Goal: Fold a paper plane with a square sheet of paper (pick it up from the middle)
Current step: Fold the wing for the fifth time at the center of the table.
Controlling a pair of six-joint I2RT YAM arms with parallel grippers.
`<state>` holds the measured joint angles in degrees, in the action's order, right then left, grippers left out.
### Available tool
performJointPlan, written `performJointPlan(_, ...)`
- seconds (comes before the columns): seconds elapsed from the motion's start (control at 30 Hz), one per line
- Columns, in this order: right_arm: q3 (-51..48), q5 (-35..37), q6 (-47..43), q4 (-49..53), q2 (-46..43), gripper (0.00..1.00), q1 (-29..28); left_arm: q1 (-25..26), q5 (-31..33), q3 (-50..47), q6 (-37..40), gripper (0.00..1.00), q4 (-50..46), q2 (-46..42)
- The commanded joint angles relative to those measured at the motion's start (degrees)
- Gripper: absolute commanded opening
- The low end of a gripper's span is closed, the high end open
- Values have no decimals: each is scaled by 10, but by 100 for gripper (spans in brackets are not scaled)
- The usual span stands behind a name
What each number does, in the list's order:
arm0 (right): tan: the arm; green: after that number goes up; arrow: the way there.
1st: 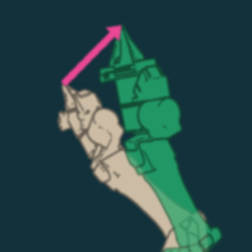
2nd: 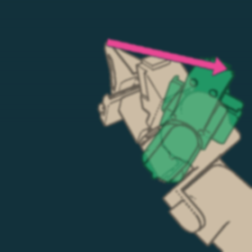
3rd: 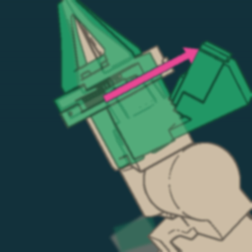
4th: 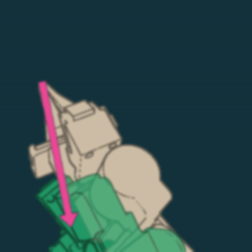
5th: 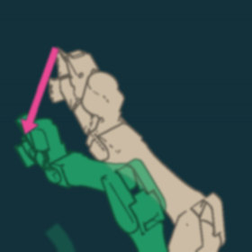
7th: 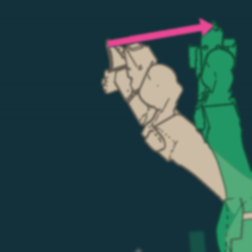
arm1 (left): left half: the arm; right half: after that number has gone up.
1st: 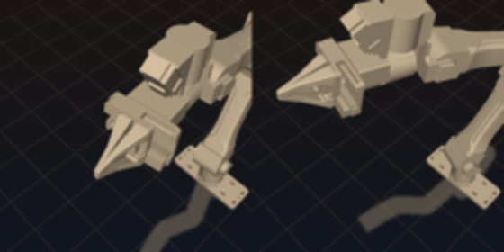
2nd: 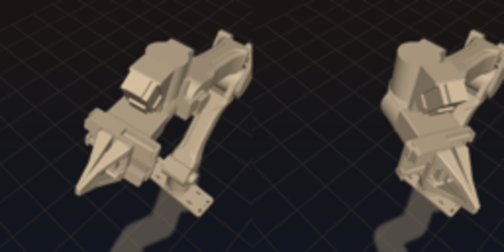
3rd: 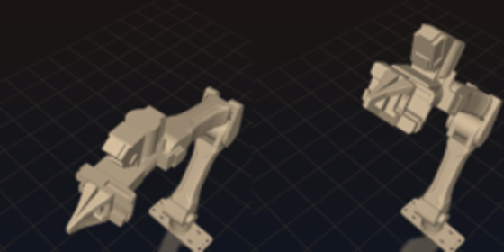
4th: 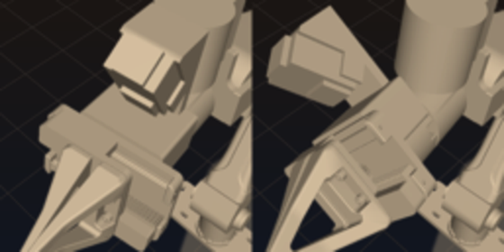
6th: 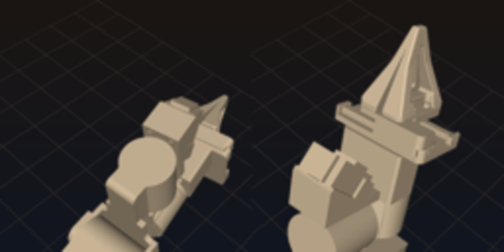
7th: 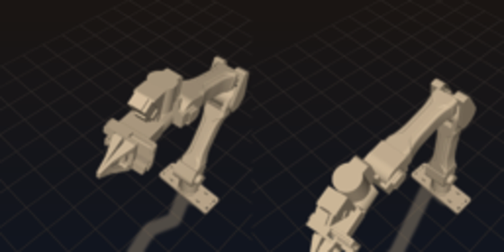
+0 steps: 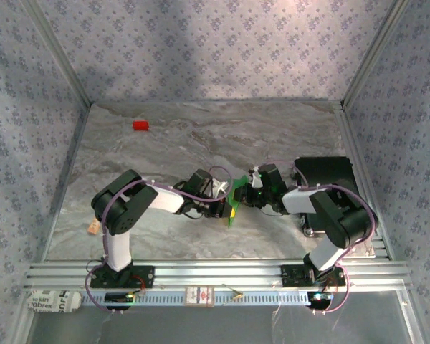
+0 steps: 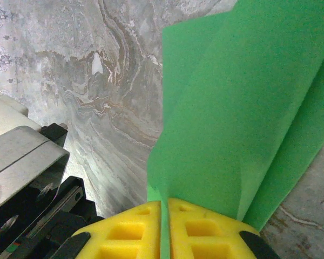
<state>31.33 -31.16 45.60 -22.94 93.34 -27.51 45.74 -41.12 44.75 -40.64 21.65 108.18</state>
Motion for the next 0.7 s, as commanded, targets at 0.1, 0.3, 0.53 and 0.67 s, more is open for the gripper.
performJointPlan(0.1,12,-2,5,-4,14,12,7,4,5,-26,-5,0,-50,22)
performJointPlan(0.3,12,-3,5,-3,21,12,10,3,5,-26,-7,0,-49,18)
performJointPlan(0.53,14,-10,9,-10,25,12,11,1,14,-35,-15,0,-51,19)
performJointPlan(0.67,14,-4,7,2,5,13,14,-7,18,-55,-40,0,-23,19)
